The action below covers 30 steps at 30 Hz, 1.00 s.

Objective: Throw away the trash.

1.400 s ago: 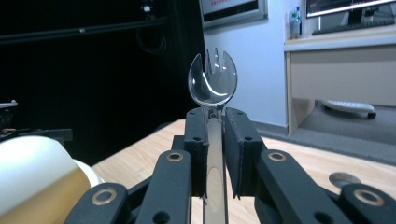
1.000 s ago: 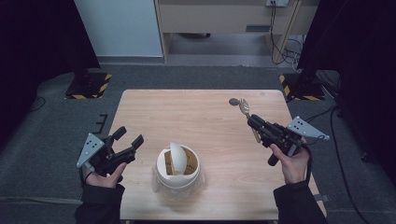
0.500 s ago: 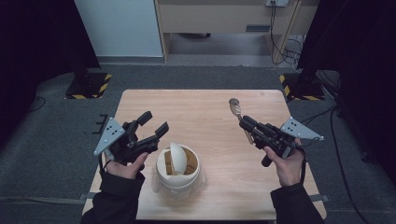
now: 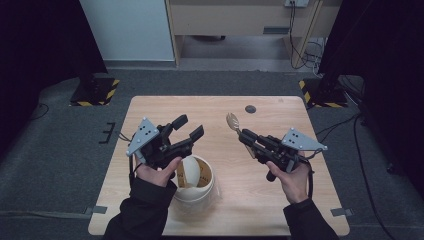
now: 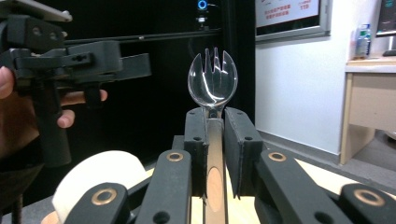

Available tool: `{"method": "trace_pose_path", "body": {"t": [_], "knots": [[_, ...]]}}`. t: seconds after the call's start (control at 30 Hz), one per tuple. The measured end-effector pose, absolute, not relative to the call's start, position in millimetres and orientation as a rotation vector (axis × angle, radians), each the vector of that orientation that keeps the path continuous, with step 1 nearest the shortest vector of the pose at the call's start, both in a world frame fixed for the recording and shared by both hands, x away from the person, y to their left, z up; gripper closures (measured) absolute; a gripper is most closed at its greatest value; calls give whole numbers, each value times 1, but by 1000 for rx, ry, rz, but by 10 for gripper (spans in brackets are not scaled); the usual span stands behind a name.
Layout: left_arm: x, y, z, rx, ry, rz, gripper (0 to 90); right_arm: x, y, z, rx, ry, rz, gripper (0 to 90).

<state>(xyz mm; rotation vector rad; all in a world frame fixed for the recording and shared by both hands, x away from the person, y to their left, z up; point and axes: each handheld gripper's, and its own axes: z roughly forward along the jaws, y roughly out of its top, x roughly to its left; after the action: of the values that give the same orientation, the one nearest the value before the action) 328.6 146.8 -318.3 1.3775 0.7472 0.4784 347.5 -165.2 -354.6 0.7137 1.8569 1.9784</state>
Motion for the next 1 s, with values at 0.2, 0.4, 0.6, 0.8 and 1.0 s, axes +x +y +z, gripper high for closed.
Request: {"method": "trace_pose_path", "body": {"t": [0.2, 0.4, 0.6, 0.8, 1.0], "knots": [[329, 133, -317, 1405, 733, 457, 370, 345, -156, -352, 687, 1869, 1997, 800], [329, 120, -317, 1413, 730, 422, 381, 341, -149, -350, 650, 1881, 2020, 800], [328, 114, -317, 1430, 727, 414, 423, 337, -139, -351, 614, 1906, 2043, 800], [326, 112, -317, 1448, 733, 406, 510, 332, -129, -349, 567, 1925, 2061, 800], [324, 112, -316, 1455, 742, 393, 644, 330, -126, -349, 549, 1926, 2069, 800]]}}
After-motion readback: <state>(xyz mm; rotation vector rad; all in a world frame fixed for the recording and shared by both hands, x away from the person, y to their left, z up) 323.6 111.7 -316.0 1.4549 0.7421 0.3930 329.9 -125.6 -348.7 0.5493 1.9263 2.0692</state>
